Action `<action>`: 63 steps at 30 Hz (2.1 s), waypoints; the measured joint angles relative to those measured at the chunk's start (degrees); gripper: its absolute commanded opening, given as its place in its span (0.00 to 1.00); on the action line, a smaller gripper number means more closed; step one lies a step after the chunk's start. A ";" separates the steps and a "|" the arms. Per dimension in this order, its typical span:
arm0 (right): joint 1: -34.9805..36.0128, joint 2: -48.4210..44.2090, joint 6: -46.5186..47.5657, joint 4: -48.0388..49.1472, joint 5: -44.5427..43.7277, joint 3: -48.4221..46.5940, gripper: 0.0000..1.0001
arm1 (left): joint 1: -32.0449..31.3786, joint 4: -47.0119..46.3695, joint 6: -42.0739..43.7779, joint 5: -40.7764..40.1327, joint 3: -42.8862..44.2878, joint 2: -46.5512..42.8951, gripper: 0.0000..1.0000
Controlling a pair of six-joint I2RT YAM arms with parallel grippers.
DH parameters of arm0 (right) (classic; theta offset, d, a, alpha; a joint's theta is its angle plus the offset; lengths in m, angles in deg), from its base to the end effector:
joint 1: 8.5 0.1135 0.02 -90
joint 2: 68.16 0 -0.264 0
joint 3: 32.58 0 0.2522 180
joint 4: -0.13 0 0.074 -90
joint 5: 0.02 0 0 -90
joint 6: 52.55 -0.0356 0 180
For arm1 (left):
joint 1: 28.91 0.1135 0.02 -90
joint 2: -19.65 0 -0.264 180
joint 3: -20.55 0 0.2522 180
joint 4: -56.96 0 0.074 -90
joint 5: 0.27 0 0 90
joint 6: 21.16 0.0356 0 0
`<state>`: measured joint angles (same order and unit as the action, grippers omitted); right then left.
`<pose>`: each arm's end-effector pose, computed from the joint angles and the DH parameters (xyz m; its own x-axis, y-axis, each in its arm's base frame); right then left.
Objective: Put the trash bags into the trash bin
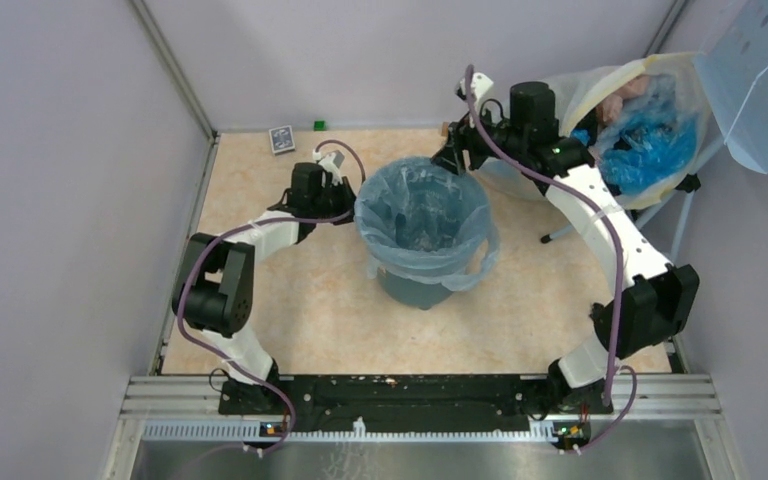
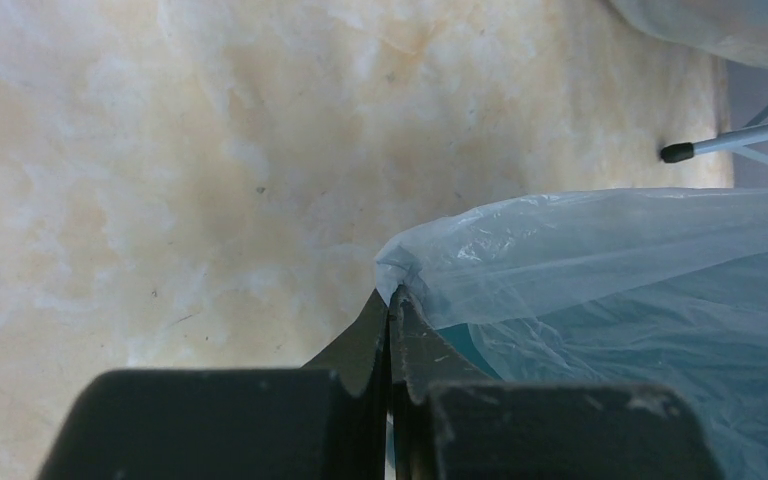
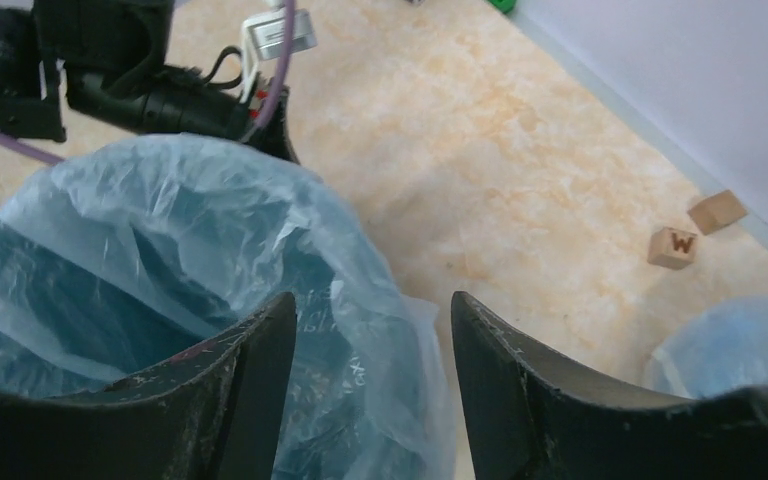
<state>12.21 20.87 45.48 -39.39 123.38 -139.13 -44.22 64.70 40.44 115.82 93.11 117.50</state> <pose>0.3225 0.1429 0.4145 -0.2390 -0.2150 -0.9469 -0.8140 0.5760 0.0747 0.3556 -0.1136 0.2095 -0.7444 -0.2391 -0.6235 0.2714 0.7448 -0.6096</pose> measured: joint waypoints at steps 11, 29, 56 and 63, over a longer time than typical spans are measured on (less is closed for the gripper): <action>4.11 7.02 2.40 -6.34 -4.83 -9.68 0.63 | 0.00 -0.07 0.00 -0.09 -0.46 3.02 0.00; 3.50 -44.46 -27.71 -2.23 -28.17 29.38 0.56 | 0.00 0.02 -0.26 -0.44 -3.56 -2.89 0.00; 3.50 -44.09 -45.40 7.67 -28.70 63.89 0.00 | 0.00 -2.23 -1.51 -0.17 -9.90 -4.66 0.00; 3.50 -32.28 -45.68 17.40 -25.75 65.05 0.00 | 0.00 -5.64 -2.19 -0.22 -12.26 -4.46 0.00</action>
<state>15.71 -11.41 -0.20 -22.00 97.64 -74.09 -44.22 59.06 38.26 115.60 80.85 113.04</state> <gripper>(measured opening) 0.004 0.004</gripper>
